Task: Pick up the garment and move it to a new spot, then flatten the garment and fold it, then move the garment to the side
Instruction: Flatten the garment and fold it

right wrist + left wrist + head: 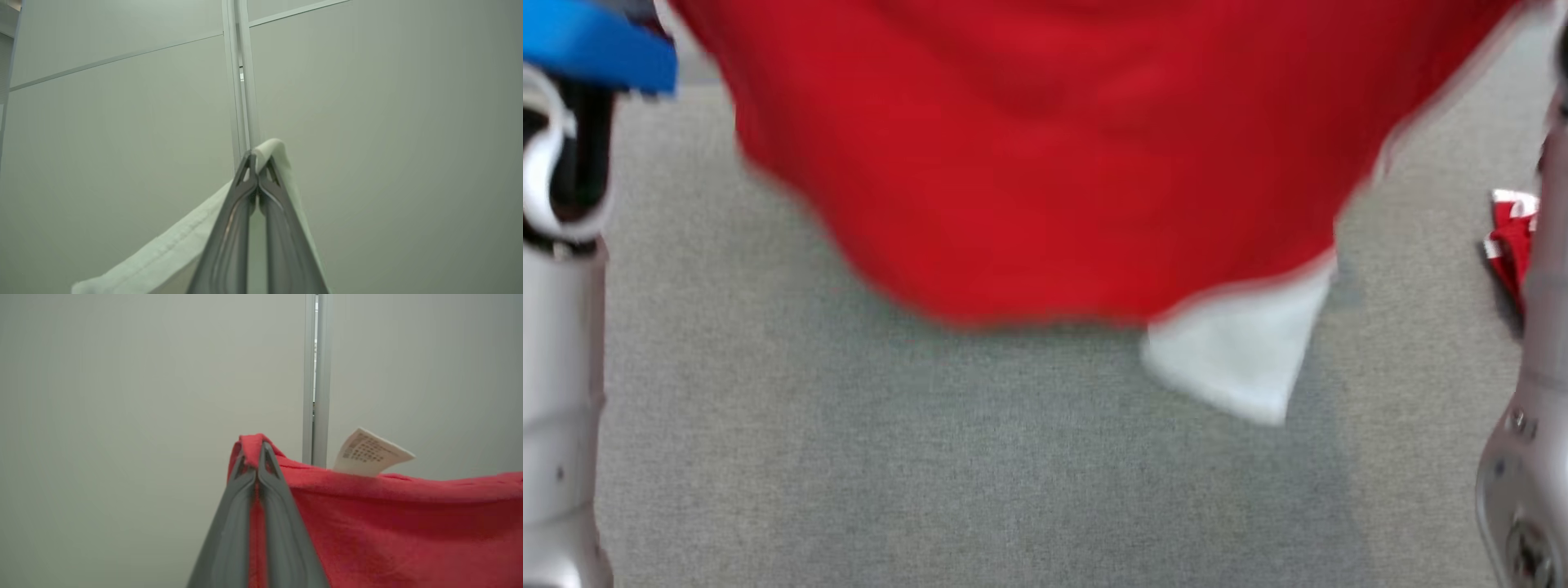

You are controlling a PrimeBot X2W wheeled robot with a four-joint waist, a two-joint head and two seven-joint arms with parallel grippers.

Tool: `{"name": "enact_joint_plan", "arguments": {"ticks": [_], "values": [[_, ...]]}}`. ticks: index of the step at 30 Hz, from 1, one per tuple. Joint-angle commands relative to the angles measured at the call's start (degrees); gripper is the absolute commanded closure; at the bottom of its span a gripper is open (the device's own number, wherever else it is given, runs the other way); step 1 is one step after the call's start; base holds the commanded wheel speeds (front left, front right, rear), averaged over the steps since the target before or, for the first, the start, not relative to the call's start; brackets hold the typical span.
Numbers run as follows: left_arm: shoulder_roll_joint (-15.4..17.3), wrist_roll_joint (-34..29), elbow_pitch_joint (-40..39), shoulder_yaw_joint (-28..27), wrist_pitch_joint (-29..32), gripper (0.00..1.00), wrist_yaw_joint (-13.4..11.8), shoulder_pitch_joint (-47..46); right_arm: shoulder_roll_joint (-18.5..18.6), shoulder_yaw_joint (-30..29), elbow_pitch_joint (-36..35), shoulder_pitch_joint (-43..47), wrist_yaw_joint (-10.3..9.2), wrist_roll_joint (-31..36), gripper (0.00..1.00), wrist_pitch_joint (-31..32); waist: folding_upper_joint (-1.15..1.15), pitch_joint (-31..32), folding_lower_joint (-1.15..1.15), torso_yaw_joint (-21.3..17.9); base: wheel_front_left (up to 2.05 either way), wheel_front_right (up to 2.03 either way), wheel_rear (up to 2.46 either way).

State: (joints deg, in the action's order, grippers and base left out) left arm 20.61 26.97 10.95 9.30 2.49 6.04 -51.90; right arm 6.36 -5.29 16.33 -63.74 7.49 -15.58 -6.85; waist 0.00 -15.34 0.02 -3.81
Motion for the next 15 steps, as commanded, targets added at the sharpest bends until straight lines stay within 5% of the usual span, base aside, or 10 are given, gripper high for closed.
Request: {"name": "enact_joint_plan", "arguments": {"ticks": [1,8,15], "values": [[-0.67,-0.59,2.17,-0.23,-1.83,1.0,-0.41,-3.09,-0.24,-1.85,1.77,-3.57,0.0,1.06,1.0,-1.73,0.0,-1.81,-0.02,0.88,0.0,0.0,0.0],[-3.09,-1.7,12.7,-0.03,-11.46,1.0,0.03,-11.07,-0.87,-5.47,7.85,-11.77,0.0,3.85,1.0,-6.87,0.0,-3.97,-0.02,-0.11,0.0,0.0,0.0],[-4.19,0.4,22.99,-0.67,-16.49,1.0,0.59,1.03,-1.55,-3.18,7.14,3.24,0.0,-0.97,1.0,-8.12,0.0,-3.94,-0.02,-1.37,0.0,0.0,0.0]]}}
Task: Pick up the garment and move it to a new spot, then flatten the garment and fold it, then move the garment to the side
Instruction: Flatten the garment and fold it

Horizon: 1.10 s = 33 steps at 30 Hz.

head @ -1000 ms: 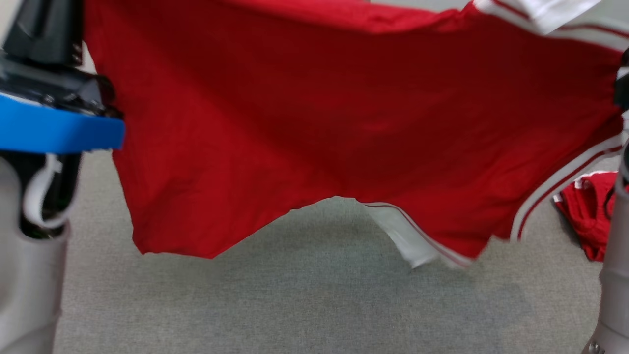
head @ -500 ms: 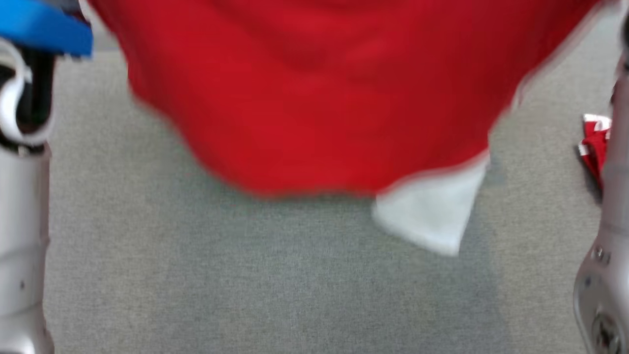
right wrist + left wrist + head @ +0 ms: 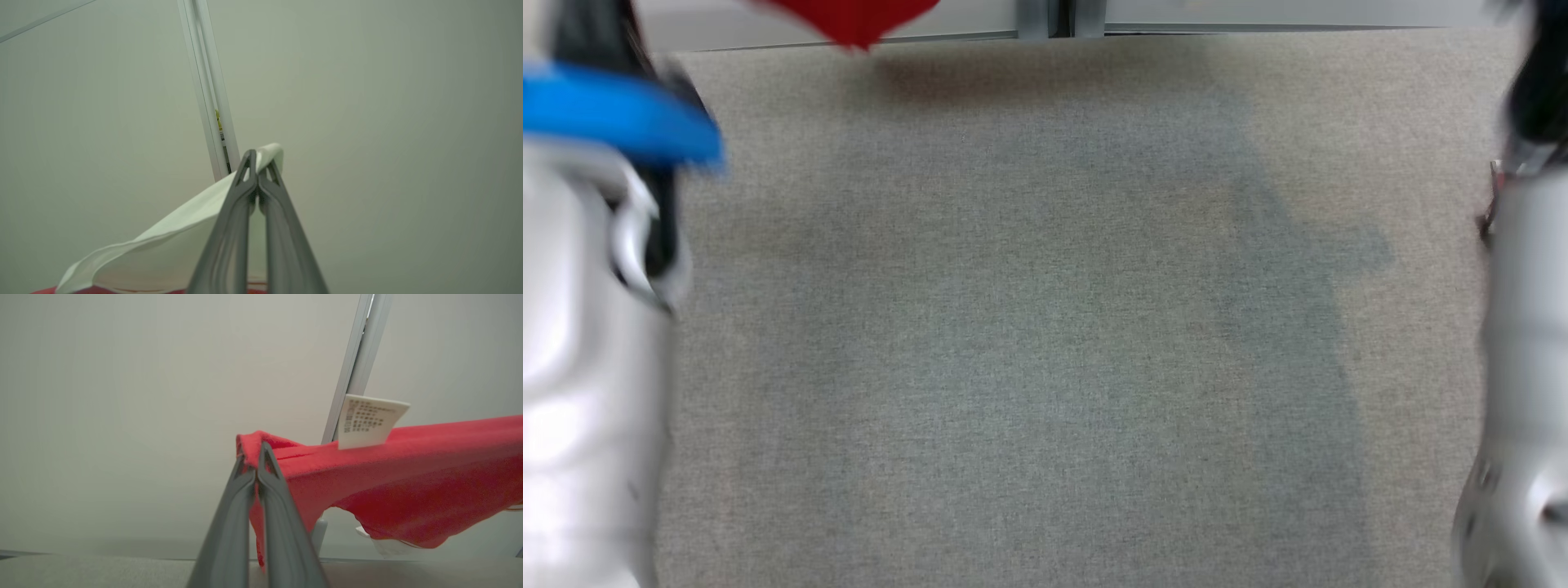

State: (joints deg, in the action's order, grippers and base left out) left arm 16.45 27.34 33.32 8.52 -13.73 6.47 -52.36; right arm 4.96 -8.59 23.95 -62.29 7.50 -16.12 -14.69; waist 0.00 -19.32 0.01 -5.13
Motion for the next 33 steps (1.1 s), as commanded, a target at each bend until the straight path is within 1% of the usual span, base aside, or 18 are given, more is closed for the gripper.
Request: {"name": "enact_joint_plan", "arguments": {"ticks": [1,5,7,10,14,21,28,29,33], "values": [[-0.41,0.26,2.02,0.24,-0.69,1.0,0.23,4.28,-0.24,0.84,-0.87,5.66,-0.02,-1.67,1.0,-0.34,0.0,0.06,-0.01,-0.17,0.0,0.0,0.0],[-3.53,1.79,7.06,-0.58,-1.48,1.0,0.61,15.04,-1.16,2.73,-2.08,22.15,-0.02,-6.6,1.0,-0.51,0.0,0.29,-0.01,-0.41,0.0,0.0,0.0],[-5.27,2.24,7.8,-2.24,-1.51,1.0,0.66,19.95,-1.44,2.96,-2.06,30.04,-0.01,-8.68,1.0,-0.57,0.0,0.46,-0.01,-0.34,0.0,0.0,0.0],[-7.93,1.21,7.23,-4.53,-1.49,1.0,0.83,27.12,-1.75,3.86,-2.3,40.23,-0.01,-10.72,1.0,-0.59,0.0,1.06,-0.01,-0.42,0.0,0.0,0.0],[-10.3,-0.81,6.35,-7.11,-1.33,1.0,0.94,35.71,-1.92,3.33,-3.42,50.55,-0.02,-14.51,1.0,-0.58,0.0,2.97,-0.01,-0.73,0.0,0.0,0.0],[-11.88,-4.51,4.95,-9.54,-1.31,1.0,0.9,44.94,-1.93,3.63,-4.31,61.57,-0.02,-17.4,1.0,-0.58,0.0,8.6,-0.01,-1.08,0.0,0.0,0.0],[-12.75,-5.86,3.74,-11.34,-1.33,1.0,0.9,52.55,-1.89,3.6,-4.35,69.07,-0.04,-17.7,1.0,-0.57,0.0,14.35,-0.01,-0.2,0.0,0.0,0.0],[-12.75,-5.86,3.74,-11.34,-1.33,1.0,0.9,52.55,-1.89,3.6,-4.35,69.07,-0.04,-17.7,1.0,-0.57,0.0,14.35,-0.01,-0.2,0.0,0.0,0.0],[-13.12,-6.01,3.56,-11.15,-1.34,1.0,0.9,56.06,-1.84,2.12,-5.38,73.82,-0.06,-17.0,1.0,-0.58,0.0,16.5,-0.01,0.59,0.0,0.0,0.0]]}}
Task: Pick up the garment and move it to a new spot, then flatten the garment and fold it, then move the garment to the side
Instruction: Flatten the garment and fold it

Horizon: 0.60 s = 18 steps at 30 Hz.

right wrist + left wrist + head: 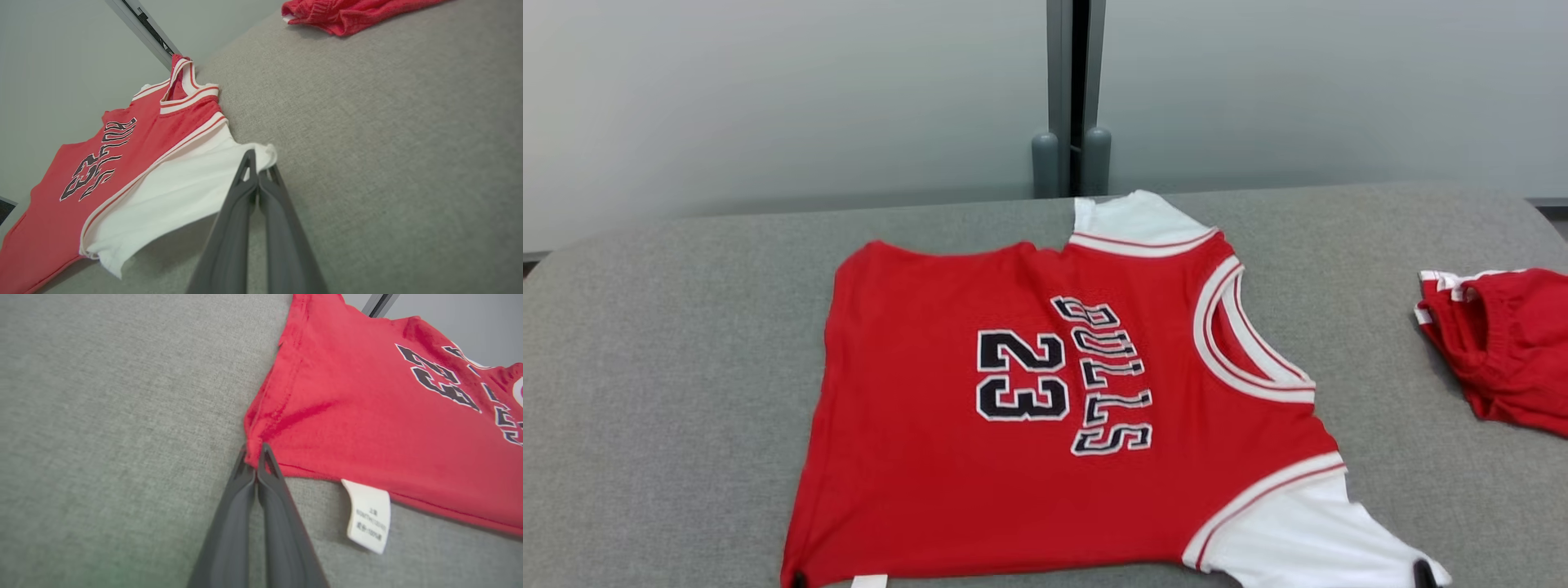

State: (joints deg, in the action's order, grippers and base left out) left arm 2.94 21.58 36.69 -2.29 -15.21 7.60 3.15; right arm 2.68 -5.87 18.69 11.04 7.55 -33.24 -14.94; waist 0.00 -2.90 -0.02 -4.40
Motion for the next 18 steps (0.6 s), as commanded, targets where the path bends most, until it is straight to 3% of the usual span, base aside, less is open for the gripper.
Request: {"name": "enact_joint_plan", "arguments": {"ticks": [1,7,10,18], "values": [[0.33,-0.32,-0.03,-0.09,0.15,1.0,-0.23,0.97,0.45,-0.88,-0.47,1.49,-0.11,-0.01,1.0,-0.34,0.0,0.29,0.02,0.02,0.0,0.0,0.0],[0.15,-0.79,-4.89,2.87,0.02,1.0,-0.21,0.66,0.41,-0.21,-3.76,2.81,-0.11,-0.12,1.0,-0.33,0.0,0.13,0.02,0.37,0.0,0.0,0.0],[0.11,0.88,-8.37,3.42,0.0,1.0,-0.19,-1.6,0.39,0.44,-5.44,-1.17,-0.06,-2.56,1.0,-0.34,0.0,-0.95,0.02,0.3,0.0,0.0,0.0],[0.02,3.42,-10.89,4.77,0.01,1.0,-0.17,-9.4,0.35,2.22,-4.62,-14.91,-0.06,-1.31,1.0,-0.31,0.0,-4.95,0.02,1.69,0.0,0.0,0.0]]}}
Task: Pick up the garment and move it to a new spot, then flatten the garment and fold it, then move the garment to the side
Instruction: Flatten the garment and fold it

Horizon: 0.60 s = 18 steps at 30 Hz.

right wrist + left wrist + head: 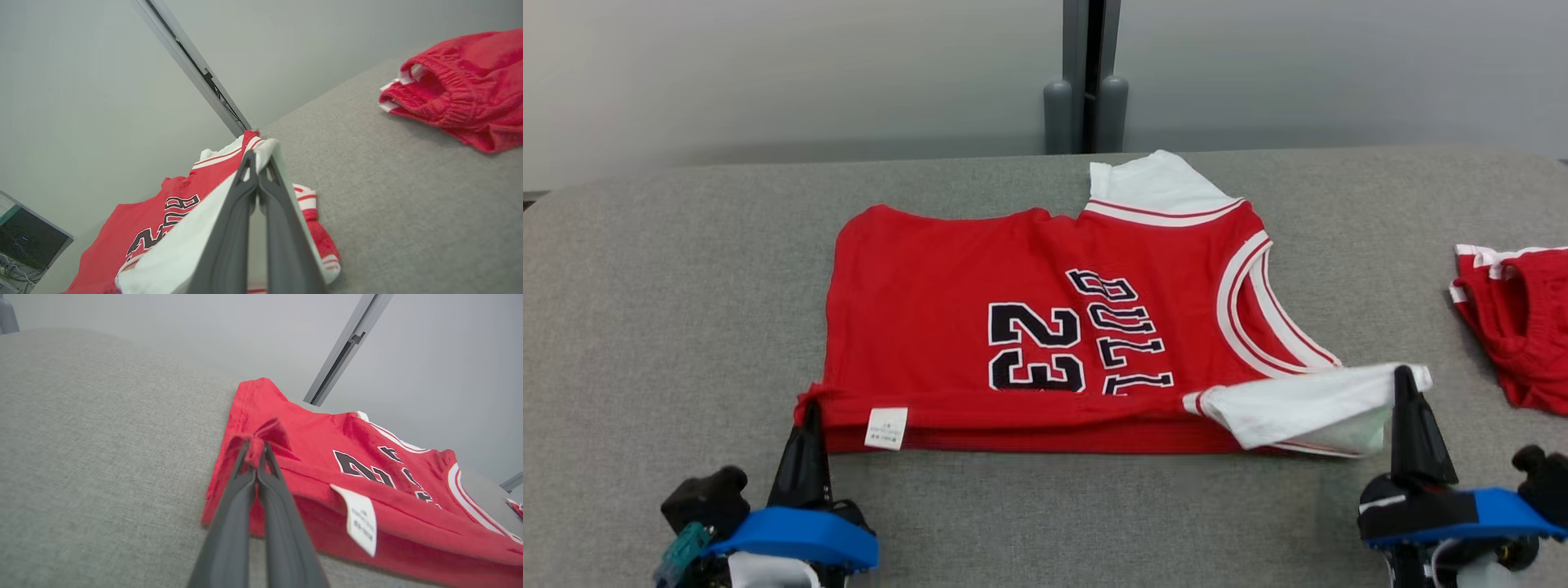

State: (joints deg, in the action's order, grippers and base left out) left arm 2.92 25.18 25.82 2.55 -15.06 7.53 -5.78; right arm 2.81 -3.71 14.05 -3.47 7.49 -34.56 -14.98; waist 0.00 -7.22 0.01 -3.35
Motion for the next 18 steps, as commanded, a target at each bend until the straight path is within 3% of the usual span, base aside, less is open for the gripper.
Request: {"name": "enact_joint_plan", "arguments": {"ticks": [1,9,18], "values": [[0.03,-0.28,0.39,0.16,-0.14,1.0,-0.1,-1.76,0.21,0.3,0.97,-2.19,0.0,0.61,1.0,-0.27,0.0,-1.21,-0.01,0.86,0.0,0.0,0.0],[0.04,-1.03,5.06,2.1,-0.13,1.0,-0.1,-11.31,0.21,-0.65,8.52,-14.96,0.0,4.79,1.0,-0.27,0.0,-6.19,-0.01,1.96,0.0,0.0,0.0],[0.04,-2.43,9.7,-0.58,-0.14,1.0,-0.1,-16.8,0.2,-2.73,13.62,-23.19,0.0,9.23,1.0,-0.27,0.0,-9.11,-0.01,1.61,0.0,0.0,0.0]]}}
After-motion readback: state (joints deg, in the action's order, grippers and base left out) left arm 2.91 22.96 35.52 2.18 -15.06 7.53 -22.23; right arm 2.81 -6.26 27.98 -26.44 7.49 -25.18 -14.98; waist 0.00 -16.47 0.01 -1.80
